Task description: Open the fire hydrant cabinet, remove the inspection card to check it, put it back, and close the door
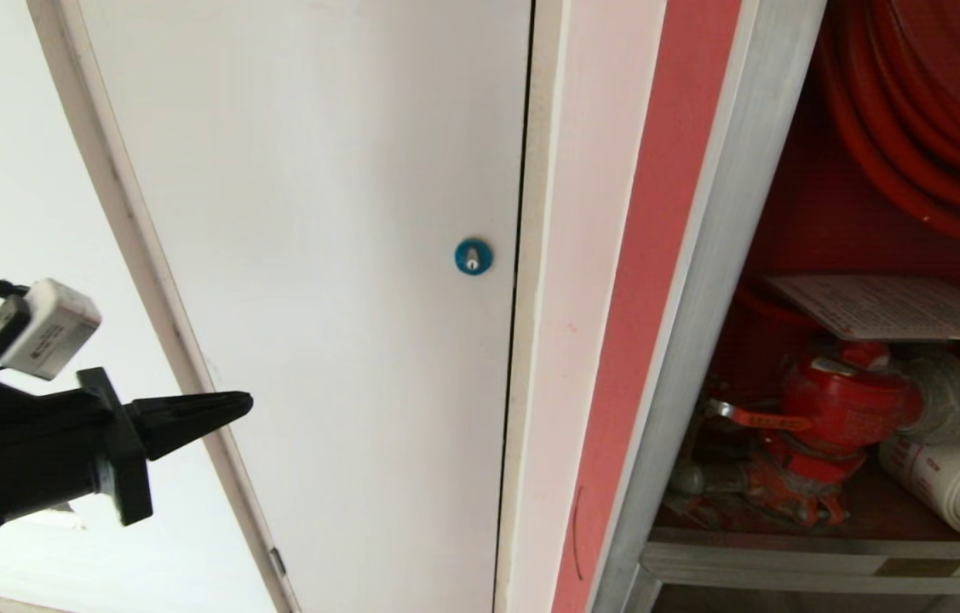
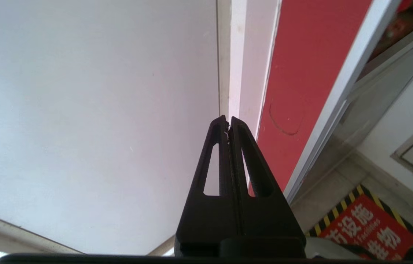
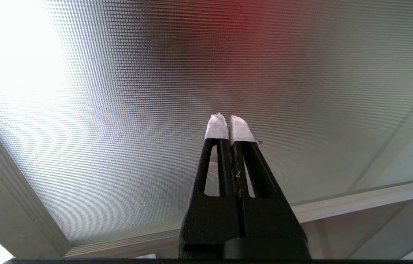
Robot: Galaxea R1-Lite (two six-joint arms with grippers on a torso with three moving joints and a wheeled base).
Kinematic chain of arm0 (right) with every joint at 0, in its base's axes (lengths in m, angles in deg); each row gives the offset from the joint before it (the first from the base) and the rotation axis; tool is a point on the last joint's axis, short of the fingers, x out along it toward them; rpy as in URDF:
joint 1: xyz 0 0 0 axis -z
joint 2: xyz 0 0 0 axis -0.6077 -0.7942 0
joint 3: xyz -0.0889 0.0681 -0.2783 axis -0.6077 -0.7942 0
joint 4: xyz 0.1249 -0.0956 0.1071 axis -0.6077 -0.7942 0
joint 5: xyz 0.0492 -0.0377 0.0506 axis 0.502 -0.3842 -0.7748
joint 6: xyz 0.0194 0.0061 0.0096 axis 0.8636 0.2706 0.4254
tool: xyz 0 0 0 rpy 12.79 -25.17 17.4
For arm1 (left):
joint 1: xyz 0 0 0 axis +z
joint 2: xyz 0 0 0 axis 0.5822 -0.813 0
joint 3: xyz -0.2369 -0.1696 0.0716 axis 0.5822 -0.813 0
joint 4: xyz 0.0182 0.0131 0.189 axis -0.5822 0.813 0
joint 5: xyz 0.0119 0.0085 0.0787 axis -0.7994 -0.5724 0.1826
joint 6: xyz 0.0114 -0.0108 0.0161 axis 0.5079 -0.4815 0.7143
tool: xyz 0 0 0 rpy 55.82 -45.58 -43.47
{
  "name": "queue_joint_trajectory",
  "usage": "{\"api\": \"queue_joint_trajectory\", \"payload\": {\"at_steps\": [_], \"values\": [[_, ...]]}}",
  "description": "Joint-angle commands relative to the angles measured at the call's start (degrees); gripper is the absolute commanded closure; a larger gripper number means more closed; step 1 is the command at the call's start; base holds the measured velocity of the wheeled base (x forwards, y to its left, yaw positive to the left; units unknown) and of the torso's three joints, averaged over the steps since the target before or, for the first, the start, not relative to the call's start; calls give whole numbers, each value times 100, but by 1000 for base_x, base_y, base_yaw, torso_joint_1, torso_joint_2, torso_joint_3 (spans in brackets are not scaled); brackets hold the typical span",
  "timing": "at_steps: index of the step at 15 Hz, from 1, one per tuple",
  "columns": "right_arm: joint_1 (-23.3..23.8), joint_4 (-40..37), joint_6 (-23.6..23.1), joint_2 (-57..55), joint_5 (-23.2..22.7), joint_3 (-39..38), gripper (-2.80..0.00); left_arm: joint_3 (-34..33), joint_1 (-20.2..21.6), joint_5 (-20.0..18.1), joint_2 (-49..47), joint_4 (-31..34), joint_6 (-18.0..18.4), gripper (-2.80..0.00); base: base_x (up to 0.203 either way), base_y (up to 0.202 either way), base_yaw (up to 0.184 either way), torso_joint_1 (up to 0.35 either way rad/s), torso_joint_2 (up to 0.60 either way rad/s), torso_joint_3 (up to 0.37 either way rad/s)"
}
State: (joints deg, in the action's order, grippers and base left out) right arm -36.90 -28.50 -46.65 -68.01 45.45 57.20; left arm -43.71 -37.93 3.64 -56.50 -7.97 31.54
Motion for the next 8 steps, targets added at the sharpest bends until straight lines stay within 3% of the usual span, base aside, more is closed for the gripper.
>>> {"api": "queue_joint_trajectory", "payload": {"at_steps": [1,3,6,8], "values": [[0,0,-7,1,-3,0,0,-492,79,-15,1368,-10,-193,0,0,0,0,0,0,0],[0,0,-7,1,-3,-3,0,-795,116,92,2217,15,-499,0,0,0,0,0,0,0],[0,0,-6,1,-3,0,0,-1199,313,837,3234,38,-1017,0,0,0,0,0,0,0],[-1,0,-4,1,-3,-7,0,-1447,351,1102,3740,48,-1241,0,0,0,0,0,0,0]]}}
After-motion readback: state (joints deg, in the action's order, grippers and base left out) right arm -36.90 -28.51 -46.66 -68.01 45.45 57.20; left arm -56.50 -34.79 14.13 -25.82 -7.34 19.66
